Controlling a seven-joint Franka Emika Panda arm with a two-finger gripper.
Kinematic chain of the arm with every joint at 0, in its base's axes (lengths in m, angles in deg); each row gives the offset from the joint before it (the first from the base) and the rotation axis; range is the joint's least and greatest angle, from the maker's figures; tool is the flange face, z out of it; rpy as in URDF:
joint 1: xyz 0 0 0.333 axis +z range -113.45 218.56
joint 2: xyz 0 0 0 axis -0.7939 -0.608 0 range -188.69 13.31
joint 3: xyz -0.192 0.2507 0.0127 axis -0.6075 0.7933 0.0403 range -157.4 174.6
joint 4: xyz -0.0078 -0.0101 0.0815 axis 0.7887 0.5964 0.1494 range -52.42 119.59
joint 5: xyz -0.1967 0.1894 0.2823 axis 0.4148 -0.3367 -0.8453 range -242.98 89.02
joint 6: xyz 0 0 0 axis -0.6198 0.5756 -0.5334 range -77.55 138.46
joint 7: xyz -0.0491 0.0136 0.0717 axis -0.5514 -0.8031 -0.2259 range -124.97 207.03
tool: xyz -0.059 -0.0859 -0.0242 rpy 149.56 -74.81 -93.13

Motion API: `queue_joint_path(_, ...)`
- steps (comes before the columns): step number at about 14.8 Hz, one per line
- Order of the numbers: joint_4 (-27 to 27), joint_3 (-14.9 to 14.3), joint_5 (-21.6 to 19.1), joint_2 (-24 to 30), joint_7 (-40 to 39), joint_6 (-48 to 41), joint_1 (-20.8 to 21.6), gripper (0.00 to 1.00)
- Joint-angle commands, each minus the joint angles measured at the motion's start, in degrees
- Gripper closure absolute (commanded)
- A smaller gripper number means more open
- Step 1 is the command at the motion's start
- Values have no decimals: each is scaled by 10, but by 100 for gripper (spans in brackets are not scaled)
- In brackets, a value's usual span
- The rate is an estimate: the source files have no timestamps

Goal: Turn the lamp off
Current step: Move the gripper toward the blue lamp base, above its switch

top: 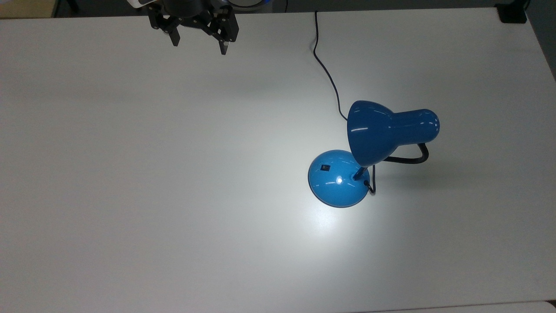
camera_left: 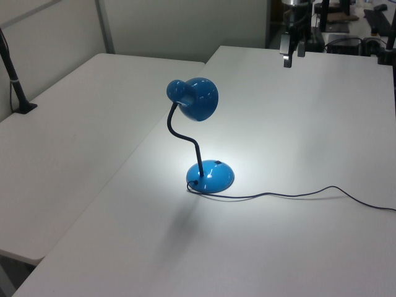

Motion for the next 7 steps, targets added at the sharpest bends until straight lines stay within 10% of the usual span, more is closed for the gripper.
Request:
queue_joint_path(1,-6,0,1,-20,-48,-14,3,0)
queue_joint_path(6,-5,0,1,-20,-51,-13,3,0)
queue_joint_path(7,-5,0,1,-20,-69,-13,4,12)
